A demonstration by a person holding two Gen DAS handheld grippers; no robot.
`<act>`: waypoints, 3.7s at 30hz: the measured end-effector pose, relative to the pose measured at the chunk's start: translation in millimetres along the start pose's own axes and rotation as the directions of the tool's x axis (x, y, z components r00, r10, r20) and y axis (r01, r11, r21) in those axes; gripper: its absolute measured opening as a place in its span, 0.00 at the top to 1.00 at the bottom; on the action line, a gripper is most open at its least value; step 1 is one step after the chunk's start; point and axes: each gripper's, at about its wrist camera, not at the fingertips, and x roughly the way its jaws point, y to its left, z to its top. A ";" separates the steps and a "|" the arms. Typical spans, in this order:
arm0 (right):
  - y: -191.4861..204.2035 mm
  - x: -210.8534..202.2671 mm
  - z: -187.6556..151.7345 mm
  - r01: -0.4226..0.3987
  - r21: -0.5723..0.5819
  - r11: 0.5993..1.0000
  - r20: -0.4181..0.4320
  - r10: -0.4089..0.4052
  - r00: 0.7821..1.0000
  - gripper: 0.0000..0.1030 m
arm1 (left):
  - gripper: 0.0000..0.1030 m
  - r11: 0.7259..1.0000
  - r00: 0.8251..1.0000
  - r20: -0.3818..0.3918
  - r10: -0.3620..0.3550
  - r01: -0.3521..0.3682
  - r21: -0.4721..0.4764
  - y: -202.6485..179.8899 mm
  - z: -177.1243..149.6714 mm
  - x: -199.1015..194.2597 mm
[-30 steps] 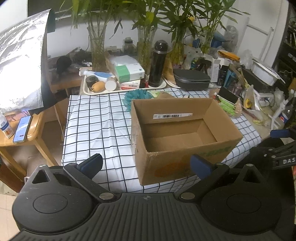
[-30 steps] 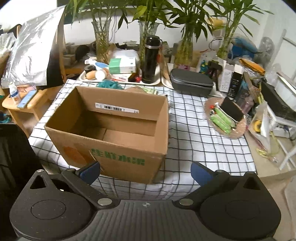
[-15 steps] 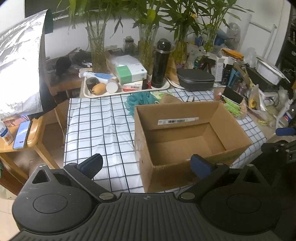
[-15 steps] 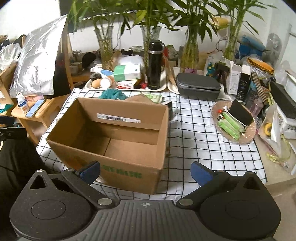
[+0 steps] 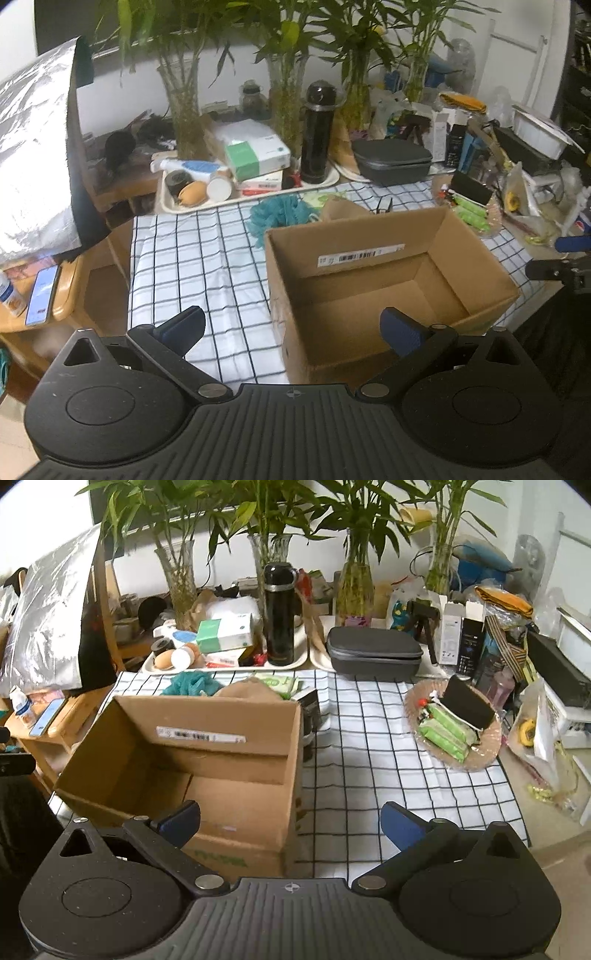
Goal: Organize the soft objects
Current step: 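Move both tools past the cardboard box toward the items on the cloth, then close the right tool on the black rolled plastic bag, then grasp the teal mesh pouf with the left tool while the right tool holds the black roll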
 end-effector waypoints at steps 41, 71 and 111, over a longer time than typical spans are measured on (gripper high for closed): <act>-48.3 87.0 87.2 -0.211 -0.037 0.977 0.084 0.214 0.973 0.00 | 0.00 0.995 0.991 0.117 -0.059 0.068 -0.074 37.3 54.5 33.0; -44.7 285.8 117.4 -0.311 0.006 0.950 -0.318 0.296 0.901 0.26 | 0.00 0.979 0.991 0.017 -0.136 0.137 -0.151 48.7 41.9 92.4; -76.1 211.4 101.2 -0.125 0.025 0.992 -0.001 0.125 0.992 0.59 | 0.00 0.949 0.949 -0.184 -0.255 0.209 -0.236 93.1 129.3 206.4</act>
